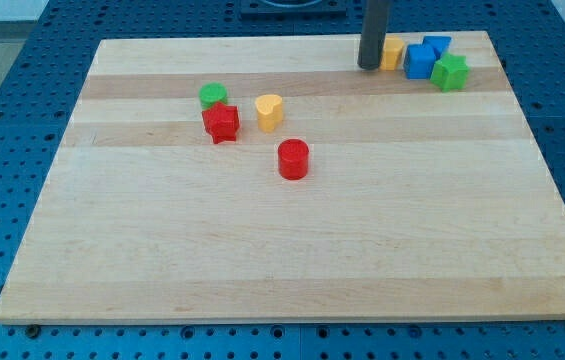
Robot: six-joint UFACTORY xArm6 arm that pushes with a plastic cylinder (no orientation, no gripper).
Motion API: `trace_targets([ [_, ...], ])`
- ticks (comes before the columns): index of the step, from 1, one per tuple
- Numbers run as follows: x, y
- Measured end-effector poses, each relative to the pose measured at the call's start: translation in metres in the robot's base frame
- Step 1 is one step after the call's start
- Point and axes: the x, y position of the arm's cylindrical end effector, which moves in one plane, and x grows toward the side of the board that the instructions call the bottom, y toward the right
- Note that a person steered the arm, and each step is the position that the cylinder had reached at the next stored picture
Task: Move the red circle towards the yellow hexagon
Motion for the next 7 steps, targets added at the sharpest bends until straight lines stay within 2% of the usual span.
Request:
trace_targets([
  [1, -0.013, 0.013],
  [2, 0.023, 0.013],
  [4, 0.14, 0.011],
  [5, 0.207, -0.05],
  [6, 0.234, -0.129],
  [7, 0.224, -0.168],
])
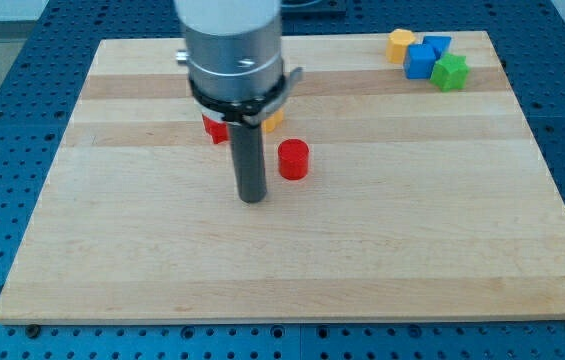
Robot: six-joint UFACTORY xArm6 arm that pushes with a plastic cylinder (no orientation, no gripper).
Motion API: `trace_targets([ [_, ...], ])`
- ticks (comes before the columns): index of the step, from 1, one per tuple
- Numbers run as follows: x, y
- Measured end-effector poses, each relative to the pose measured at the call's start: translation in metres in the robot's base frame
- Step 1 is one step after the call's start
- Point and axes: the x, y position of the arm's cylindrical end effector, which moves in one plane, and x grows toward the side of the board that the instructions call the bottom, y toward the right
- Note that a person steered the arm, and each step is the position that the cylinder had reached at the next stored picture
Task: Move the red circle towards the yellow hexagon
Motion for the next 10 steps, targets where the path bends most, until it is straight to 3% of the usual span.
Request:
trace_targets([
  [2, -0.021, 0.072],
  [4, -0.063, 0.079],
  [6, -0.075, 0.157],
  [8, -0.125, 0.142],
  [9, -0.088, 0.147],
  [10, -0.077, 0.11],
])
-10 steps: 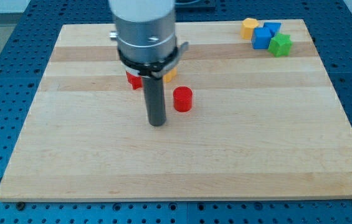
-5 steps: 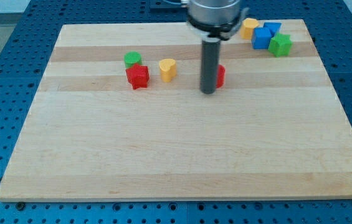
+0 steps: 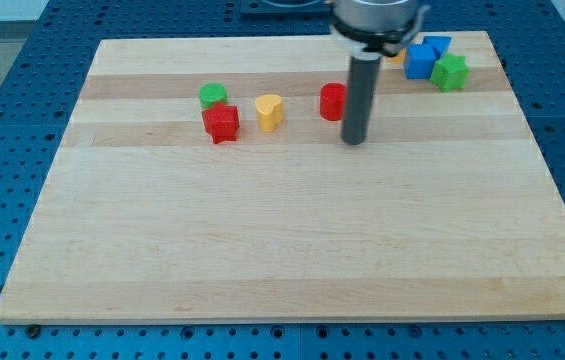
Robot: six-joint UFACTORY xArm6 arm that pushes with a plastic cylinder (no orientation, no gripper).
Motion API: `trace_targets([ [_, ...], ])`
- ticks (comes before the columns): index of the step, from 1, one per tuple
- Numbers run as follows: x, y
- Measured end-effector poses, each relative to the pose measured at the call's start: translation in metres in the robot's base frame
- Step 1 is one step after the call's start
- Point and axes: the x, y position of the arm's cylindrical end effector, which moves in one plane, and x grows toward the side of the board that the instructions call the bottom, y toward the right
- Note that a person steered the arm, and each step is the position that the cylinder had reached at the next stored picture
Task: Move the red circle towards the yellow hexagon
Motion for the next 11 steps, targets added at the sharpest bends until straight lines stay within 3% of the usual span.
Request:
trace_targets([
  [1, -0.019, -0.024],
  [3, -0.061, 0.022],
  [6, -0.075, -0.039],
  [8, -0.09, 0.036],
  [11, -0.085, -0.042],
])
